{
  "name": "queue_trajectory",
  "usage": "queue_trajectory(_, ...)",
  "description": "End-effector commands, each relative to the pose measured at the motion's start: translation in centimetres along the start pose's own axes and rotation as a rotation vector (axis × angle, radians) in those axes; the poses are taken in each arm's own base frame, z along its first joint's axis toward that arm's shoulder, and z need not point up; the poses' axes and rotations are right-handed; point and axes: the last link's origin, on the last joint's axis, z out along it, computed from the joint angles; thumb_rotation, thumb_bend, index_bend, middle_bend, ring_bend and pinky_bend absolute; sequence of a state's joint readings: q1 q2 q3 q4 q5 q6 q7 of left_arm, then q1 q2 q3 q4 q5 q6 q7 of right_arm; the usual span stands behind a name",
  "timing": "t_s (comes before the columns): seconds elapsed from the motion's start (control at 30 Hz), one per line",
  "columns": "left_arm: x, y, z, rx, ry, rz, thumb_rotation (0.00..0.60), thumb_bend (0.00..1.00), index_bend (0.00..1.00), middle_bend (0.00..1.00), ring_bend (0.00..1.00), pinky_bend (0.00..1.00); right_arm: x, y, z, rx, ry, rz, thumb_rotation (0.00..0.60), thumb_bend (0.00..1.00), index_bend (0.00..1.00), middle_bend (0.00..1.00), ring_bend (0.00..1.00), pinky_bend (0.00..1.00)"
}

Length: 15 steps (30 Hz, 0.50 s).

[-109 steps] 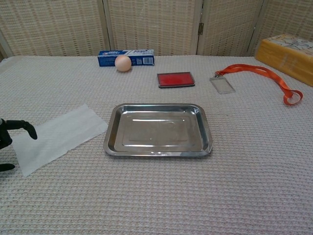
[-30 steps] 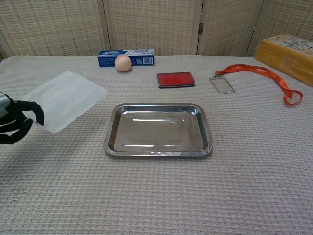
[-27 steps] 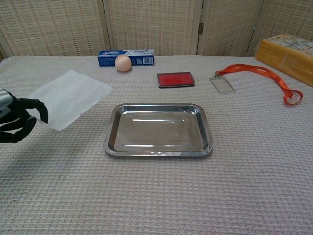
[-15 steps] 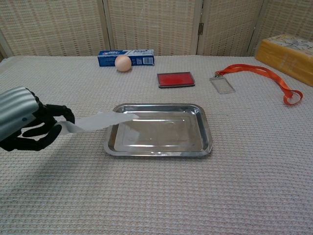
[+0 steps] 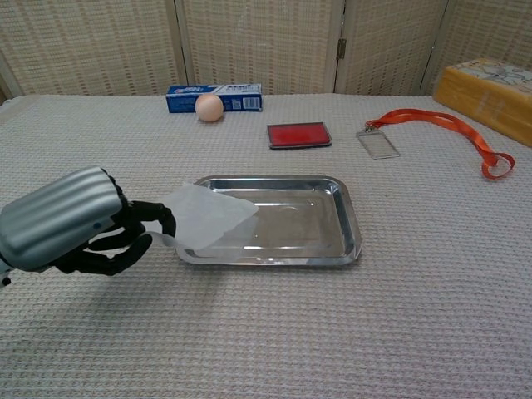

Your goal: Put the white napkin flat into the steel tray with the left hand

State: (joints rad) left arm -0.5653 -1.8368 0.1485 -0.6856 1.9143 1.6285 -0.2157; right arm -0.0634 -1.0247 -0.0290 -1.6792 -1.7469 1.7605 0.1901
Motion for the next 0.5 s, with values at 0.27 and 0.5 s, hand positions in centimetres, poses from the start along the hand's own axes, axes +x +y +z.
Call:
queue_trajectory(0.27,0.5,1.5,1.2,-0.159,0.188,0.027,0.6,0.67,0.48,1.0,1.0,1.0,-0.7,0.1,0.1,-0.028,-0.017,-0.025,0.6,0.31,0.0,0.0,0.0,0.0)
queue_trajectory(0.5,-0.3,1.2,2.0,-0.177,0.144,-0.004,0.6,0.67,0.49,1.0,1.0,1.0,-0.3,0.8,-0.7,-0.08,0.011,-0.052,0.6,0.31,0.0,0.0,0.0,0.0)
